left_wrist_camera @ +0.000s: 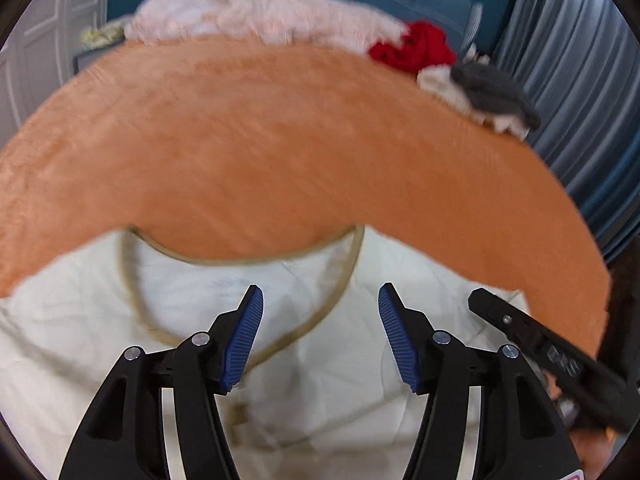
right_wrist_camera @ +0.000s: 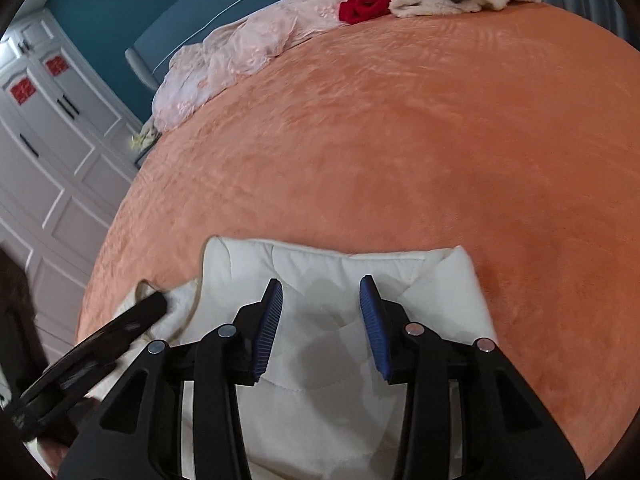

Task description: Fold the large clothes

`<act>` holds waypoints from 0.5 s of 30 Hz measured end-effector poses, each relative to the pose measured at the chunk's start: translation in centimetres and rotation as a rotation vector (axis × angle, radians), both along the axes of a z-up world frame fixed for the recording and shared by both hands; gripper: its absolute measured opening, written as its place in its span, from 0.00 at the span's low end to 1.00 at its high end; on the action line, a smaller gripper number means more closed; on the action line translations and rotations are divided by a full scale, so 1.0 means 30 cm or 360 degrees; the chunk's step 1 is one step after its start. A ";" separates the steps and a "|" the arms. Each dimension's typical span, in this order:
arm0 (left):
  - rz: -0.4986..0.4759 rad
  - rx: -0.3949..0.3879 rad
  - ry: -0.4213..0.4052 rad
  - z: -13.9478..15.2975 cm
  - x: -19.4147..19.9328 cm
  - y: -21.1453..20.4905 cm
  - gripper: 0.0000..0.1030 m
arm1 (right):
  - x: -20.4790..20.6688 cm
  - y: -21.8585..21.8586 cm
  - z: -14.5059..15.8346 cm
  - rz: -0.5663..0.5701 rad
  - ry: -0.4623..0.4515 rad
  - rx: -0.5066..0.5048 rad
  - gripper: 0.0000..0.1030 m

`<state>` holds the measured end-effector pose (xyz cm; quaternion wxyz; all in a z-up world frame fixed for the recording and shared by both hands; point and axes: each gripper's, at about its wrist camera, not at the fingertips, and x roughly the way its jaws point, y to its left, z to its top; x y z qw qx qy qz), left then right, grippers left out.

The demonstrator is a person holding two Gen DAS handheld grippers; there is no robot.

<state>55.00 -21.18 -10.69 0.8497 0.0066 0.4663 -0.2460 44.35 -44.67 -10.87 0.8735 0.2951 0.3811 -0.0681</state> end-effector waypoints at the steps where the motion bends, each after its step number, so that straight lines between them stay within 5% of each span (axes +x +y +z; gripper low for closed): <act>1: 0.0014 0.0046 0.0012 -0.027 0.018 -0.019 0.57 | 0.001 0.009 -0.005 0.0012 -0.0002 -0.0011 0.38; 5: 0.0035 0.0095 0.0053 -0.088 0.048 -0.038 0.52 | -0.007 0.021 -0.037 0.0032 -0.0024 -0.0014 0.37; 9: -0.0005 0.0163 0.0023 -0.113 0.037 -0.053 0.03 | 0.007 0.029 -0.043 0.0039 0.0005 -0.0067 0.35; 15: 0.0030 0.0195 -0.0037 -0.143 0.022 -0.029 0.01 | 0.033 0.088 -0.051 0.0028 0.0133 -0.0314 0.28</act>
